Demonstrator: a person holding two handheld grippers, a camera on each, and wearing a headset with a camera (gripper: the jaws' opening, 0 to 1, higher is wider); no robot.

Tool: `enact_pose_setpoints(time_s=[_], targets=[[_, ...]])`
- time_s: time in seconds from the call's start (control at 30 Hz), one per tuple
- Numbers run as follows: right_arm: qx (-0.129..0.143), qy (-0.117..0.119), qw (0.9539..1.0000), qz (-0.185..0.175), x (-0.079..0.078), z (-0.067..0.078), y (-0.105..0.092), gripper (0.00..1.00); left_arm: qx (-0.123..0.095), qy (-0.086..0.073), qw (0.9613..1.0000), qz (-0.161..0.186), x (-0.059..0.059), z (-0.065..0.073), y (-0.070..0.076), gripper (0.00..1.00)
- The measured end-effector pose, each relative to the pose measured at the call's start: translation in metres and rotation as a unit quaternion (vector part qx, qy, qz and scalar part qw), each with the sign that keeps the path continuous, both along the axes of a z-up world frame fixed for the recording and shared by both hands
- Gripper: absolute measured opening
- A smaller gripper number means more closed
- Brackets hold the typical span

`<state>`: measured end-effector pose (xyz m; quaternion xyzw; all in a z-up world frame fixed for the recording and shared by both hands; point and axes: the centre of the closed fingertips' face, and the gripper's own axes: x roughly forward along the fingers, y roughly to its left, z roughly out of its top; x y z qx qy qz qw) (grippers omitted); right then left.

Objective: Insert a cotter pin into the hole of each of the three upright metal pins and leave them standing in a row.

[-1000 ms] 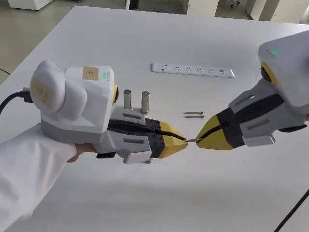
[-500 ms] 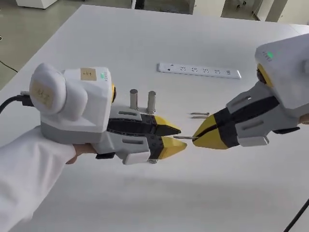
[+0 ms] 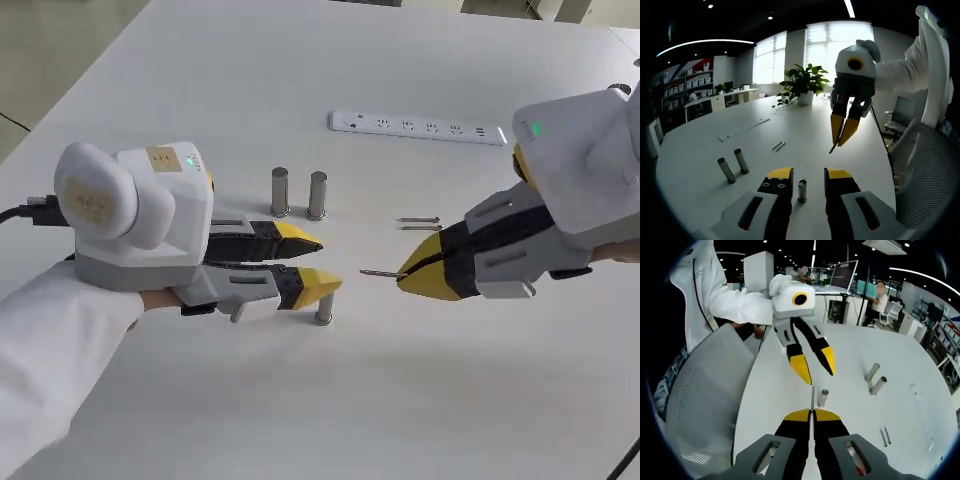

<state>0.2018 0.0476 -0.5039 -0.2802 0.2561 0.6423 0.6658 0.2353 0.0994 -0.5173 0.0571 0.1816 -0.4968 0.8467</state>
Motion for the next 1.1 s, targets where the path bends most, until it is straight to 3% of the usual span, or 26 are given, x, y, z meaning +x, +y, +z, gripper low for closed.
enact_pose_setpoints(time_s=[0.33,0.4,0.43,0.77,1.1], targets=[[-0.006,0.001,0.9998,-0.016,0.010,-0.014,0.001,0.00,0.008,0.025,0.9995,0.019,0.004,-0.034,0.002,0.25],[-0.008,0.001,0.9998,-0.018,0.012,-0.019,0.002,0.00,0.041,0.022,0.9988,0.014,0.004,-0.048,0.004,0.25],[-0.011,0.002,0.9998,-0.018,0.012,-0.022,0.002,0.00,0.048,0.021,0.9986,0.011,0.004,-0.052,0.003,0.25],[-0.023,0.001,0.9994,-0.026,0.020,-0.035,0.005,0.00,0.012,0.033,0.9990,0.026,0.008,-0.064,-0.010,0.22],[-0.032,0.009,0.9990,-0.031,0.022,-0.047,0.006,0.00,0.019,0.027,0.9988,0.035,0.009,-0.074,-0.012,0.12]])
